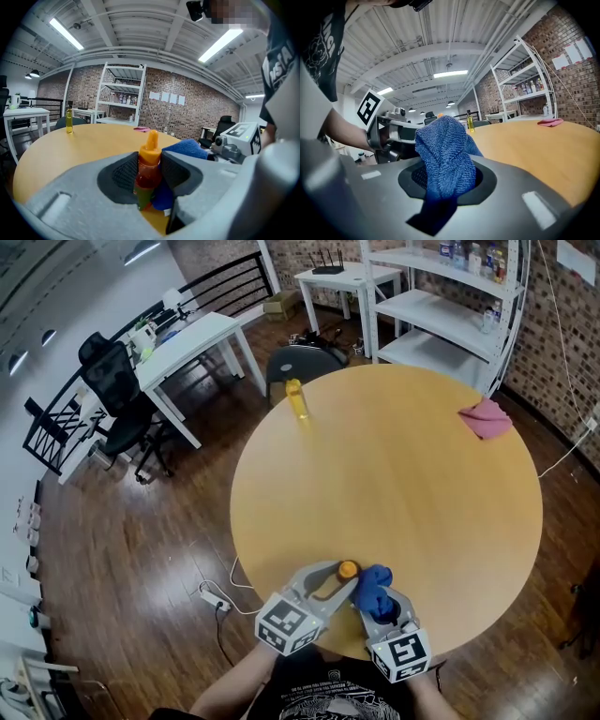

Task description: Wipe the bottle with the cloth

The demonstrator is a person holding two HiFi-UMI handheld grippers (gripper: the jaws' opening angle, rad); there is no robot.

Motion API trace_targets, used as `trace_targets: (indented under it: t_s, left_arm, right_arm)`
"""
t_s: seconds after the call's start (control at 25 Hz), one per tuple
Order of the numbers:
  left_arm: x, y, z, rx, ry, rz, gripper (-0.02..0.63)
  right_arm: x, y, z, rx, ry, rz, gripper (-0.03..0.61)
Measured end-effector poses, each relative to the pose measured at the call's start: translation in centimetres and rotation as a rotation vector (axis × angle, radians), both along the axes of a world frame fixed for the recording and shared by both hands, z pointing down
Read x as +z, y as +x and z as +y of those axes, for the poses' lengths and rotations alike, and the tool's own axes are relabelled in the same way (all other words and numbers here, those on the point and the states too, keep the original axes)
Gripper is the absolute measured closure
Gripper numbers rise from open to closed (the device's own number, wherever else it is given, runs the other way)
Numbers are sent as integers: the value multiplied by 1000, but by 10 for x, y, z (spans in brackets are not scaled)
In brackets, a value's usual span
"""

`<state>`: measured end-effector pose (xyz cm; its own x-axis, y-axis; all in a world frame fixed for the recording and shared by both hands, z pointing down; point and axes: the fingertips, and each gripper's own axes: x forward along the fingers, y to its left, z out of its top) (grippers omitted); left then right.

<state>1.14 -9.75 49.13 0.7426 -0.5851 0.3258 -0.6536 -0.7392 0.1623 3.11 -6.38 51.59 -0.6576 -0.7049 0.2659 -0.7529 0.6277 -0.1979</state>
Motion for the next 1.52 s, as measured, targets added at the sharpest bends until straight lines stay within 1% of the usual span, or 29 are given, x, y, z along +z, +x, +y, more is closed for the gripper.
trace_targets:
  t_s: [0.36,0.72,0.92,1.2,1.36,1.52]
  left_arm:
    - [1,4,-2,5,-7,1,465]
    - [2,3,-2,11,-7,-25,466]
    - [1,5,-1,12,-20,-23,466]
    - [3,5,0,20,-27,-43,466]
    - [4,6,1,22,-31,-44,466]
    - [6,4,-2,21,-35,-42,466]
  right_arm:
    - [11,-25,19,-140,-20,-15,482]
    - [19,-44,21,-190,-31,-11,482]
    - [20,-55,22,-240,-24,11,482]
    - [33,-75,22,-302,-6,48,482]
    - [39,-85,23,-357,2,109,482]
    - [44,-92,18,-368,16,113,482]
